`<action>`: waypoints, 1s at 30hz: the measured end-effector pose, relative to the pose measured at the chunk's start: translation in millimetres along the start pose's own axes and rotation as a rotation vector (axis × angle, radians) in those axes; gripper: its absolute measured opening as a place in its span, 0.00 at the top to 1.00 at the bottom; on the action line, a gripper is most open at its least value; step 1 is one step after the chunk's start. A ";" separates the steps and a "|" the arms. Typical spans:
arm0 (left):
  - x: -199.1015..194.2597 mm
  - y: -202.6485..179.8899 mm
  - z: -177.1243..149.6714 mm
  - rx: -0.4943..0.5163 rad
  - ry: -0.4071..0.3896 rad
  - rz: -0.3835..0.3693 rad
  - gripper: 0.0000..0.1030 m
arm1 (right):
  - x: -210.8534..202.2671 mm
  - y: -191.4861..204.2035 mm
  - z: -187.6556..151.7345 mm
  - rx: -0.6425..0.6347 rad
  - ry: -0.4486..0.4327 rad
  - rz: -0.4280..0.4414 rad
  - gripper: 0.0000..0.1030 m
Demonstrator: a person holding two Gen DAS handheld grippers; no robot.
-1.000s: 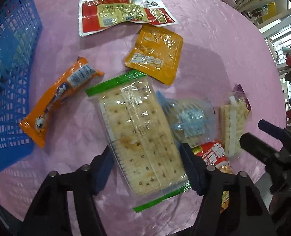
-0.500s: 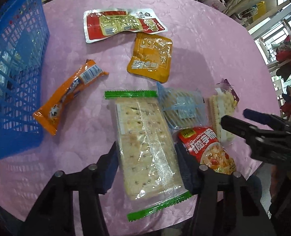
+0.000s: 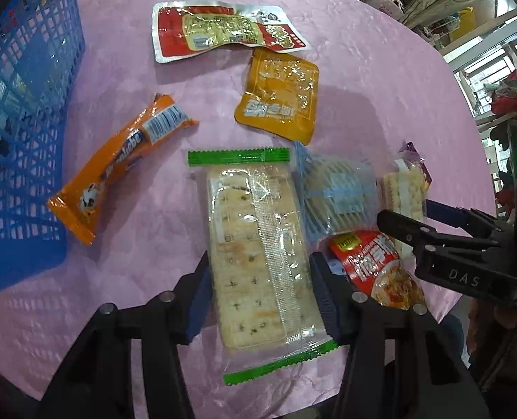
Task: Organize snacks
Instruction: 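Carry the cracker pack with the left tool toward the basket while the right tool grasps a white cracker pack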
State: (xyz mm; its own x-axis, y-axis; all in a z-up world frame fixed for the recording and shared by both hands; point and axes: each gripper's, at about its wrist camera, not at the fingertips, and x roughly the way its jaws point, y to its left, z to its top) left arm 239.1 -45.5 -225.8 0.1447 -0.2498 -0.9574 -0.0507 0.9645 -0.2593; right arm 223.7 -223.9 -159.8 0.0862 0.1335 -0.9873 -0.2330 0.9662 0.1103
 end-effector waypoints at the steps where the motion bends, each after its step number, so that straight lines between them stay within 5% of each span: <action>1: 1.4 -0.4 2.3 0.005 0.006 0.003 0.49 | 1.0 1.4 0.5 -0.001 0.000 -0.005 0.19; 5: 8.7 -4.9 7.3 0.011 0.013 0.034 0.47 | 6.7 9.1 3.8 -0.026 -0.015 -0.044 0.27; 8: 12.6 -12.2 14.5 0.031 0.003 0.067 0.48 | 4.9 13.4 3.6 -0.050 -0.041 -0.089 0.55; 18: -12.0 -18.4 5.8 0.028 -0.051 0.064 0.50 | -9.5 2.1 -5.7 -0.022 -0.071 -0.028 0.56; 30: -77.3 -31.4 -17.8 0.035 -0.162 0.040 0.55 | -76.1 7.9 -27.2 -0.050 -0.166 0.011 0.56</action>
State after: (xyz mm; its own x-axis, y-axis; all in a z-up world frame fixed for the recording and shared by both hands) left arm 211.9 -58.0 -146.0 0.3013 -0.1969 -0.9330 -0.0255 0.9764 -0.2143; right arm 189.0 -232.4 -86.9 0.2414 0.1832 -0.9530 -0.2827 0.9527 0.1115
